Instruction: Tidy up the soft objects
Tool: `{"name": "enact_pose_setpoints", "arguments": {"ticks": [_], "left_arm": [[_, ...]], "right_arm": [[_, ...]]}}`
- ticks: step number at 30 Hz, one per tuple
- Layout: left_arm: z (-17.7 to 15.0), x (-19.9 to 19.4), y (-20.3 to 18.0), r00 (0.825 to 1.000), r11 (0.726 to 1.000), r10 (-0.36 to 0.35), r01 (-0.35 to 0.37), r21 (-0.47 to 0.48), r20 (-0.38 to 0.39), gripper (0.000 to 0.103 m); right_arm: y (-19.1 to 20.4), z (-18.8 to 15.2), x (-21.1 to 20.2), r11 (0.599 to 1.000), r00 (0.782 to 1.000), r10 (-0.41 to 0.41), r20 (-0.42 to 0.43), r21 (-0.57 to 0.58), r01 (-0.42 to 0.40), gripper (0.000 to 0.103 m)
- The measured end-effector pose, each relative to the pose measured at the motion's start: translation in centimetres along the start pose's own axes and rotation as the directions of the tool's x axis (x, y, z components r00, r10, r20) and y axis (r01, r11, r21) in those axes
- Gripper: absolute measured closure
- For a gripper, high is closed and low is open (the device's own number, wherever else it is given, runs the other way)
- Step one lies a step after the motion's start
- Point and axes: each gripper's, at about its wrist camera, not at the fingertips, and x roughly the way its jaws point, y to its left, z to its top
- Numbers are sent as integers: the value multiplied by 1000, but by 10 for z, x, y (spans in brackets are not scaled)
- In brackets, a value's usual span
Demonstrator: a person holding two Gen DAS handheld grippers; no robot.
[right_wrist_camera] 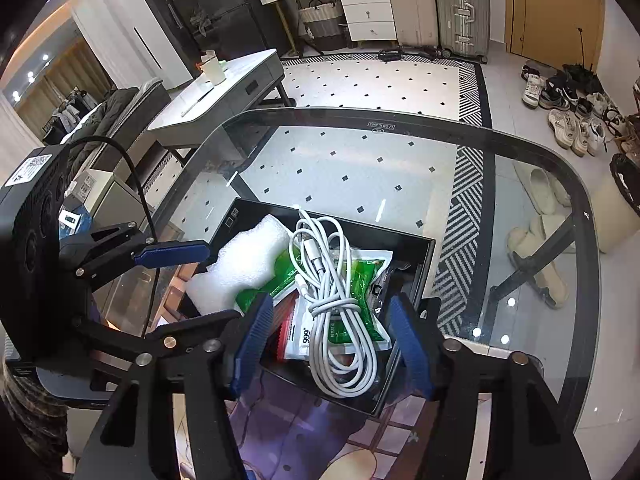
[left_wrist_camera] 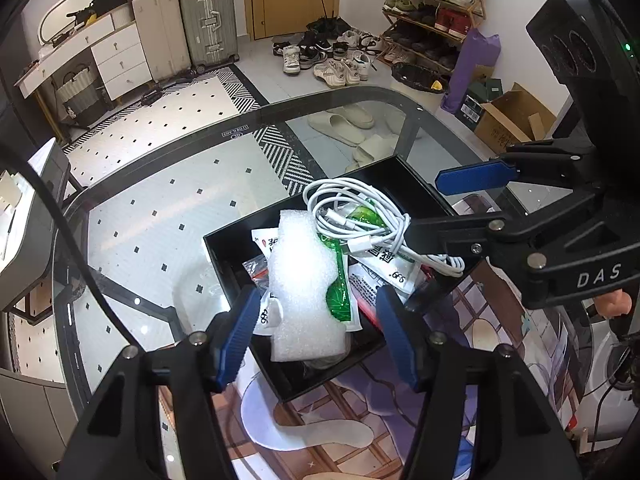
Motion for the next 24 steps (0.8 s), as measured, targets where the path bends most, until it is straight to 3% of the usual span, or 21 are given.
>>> {"name": "enact_pose_setpoints", "arguments": {"ticks": [4,7,10,13,24], "left_arm": [[-2,-13,-3,999,1000,5,-5,1,33,29],[-4,-20,-7,999,1000,17,-17,-6,49,25],[-8,-30,-5,997,1000,23,-22,-22,73,23],[-12,-38,-7,994,999,43,-39,-33,103,9],[-33,-60,-12,977,994,101,-93,-50,186,0]], "right_arm": [[0,-3,-14,1000,999,8,34,4,-8,18],[-2,-8,-25,1000,998,11,64,17,-12,13],[-3,-14,-37,999,995,31,97,28,-34,10],[1,-19,-52,999,989,23,145,24,-27,8],[5,-34,-85,999,961,-33,275,32,25,3]]}}
